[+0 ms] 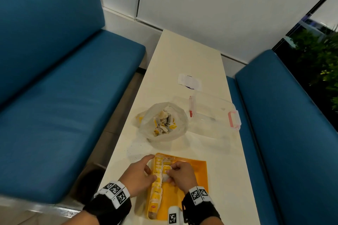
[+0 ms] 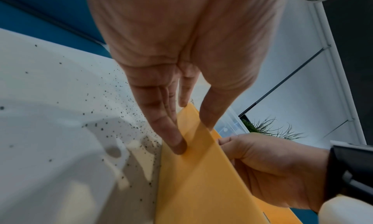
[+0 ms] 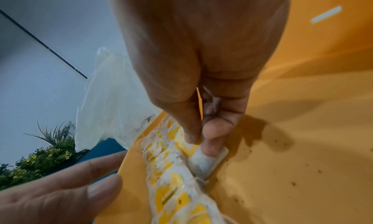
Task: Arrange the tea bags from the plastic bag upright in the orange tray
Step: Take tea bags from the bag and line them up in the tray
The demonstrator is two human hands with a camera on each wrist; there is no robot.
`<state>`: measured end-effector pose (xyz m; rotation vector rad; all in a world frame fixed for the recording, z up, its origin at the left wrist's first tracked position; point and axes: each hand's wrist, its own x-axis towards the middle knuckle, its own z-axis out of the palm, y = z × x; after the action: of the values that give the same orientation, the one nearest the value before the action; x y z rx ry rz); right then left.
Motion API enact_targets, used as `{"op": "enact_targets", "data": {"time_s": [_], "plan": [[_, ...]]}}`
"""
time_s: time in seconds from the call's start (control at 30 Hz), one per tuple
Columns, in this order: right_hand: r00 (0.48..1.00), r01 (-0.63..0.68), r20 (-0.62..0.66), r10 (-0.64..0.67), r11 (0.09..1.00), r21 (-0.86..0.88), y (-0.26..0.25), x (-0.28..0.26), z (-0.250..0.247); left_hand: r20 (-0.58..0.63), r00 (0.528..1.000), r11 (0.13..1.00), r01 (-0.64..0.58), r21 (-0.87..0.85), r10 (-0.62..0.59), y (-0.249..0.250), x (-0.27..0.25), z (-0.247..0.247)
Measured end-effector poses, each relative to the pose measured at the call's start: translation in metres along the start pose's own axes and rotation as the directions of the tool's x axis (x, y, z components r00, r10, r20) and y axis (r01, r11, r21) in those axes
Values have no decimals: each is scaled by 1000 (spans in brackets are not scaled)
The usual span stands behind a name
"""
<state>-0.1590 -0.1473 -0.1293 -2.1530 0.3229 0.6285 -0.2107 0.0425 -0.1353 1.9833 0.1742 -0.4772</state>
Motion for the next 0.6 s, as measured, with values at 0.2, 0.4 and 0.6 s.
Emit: {"op": "enact_targets", "data": {"time_s": [0.2,0.4,0.6], "plan": [[997,-37,-71,37,999,4,1,6,8,3,1000,1000,12,14,-12,2,0,-1],[992,-119,-38,121,992,39,-13,-8,-4,49,999,994,18,110,-24,12,-6,-12],[981,42,-188,-41,999,1,-74,-43,-64,-138,971,969,-169,181,195,79,-14,-73]]}}
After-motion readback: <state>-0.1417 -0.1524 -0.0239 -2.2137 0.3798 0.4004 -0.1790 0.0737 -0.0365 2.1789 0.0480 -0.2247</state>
